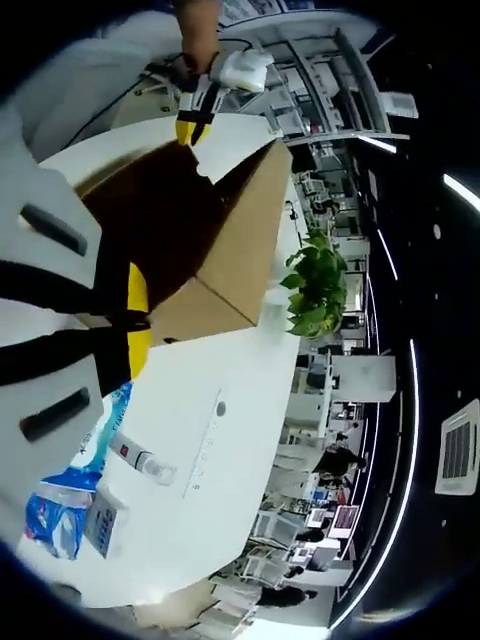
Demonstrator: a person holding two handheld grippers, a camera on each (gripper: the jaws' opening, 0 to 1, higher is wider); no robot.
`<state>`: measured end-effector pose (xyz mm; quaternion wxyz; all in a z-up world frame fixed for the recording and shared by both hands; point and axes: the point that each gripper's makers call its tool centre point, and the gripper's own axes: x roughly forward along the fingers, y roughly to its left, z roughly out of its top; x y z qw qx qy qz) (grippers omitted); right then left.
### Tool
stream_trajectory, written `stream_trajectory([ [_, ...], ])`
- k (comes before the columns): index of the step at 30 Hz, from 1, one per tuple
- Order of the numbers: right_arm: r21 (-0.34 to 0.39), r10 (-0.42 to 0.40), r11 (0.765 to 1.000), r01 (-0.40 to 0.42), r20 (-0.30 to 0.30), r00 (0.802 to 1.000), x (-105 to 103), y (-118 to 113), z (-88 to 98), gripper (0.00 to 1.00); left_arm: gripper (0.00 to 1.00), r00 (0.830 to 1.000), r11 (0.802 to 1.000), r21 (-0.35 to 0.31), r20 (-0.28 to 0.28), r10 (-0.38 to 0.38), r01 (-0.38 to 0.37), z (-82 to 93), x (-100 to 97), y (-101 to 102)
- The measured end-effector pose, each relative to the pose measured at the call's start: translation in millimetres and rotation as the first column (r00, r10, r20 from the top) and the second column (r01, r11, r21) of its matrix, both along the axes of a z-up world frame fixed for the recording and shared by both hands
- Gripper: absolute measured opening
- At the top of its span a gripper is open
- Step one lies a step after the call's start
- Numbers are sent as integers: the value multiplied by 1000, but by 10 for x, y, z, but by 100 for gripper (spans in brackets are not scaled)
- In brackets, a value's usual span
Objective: Operate the shoe box by opening the lid, removing the specified soft item, and placing it in the target area until the item is outside and the box remains undamaged.
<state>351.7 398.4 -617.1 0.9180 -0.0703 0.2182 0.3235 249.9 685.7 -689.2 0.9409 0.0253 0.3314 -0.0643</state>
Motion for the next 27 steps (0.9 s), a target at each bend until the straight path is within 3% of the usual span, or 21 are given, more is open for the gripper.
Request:
stream_trajectory([
  [9, 23, 29, 999, -29, -6, 1000, -109, -1, -104, 4, 22, 993, 1000, -3, 114, -9, 9, 415, 112, 7],
  [14, 48, 78, 996, -80, 34, 996, -190, 37, -125, 7, 28, 980, 998, 7, 191, -62, 62, 706, 197, -67],
  [21, 38, 102, 994, -103, 18, 995, -274, 39, -234, 12, 30, 963, 988, 55, 222, -150, 141, 780, 204, -185],
  [27, 42, 176, 983, -177, 33, 984, -408, 107, -271, 20, 31, 962, 982, 78, 204, -184, 171, 701, 133, -226],
])
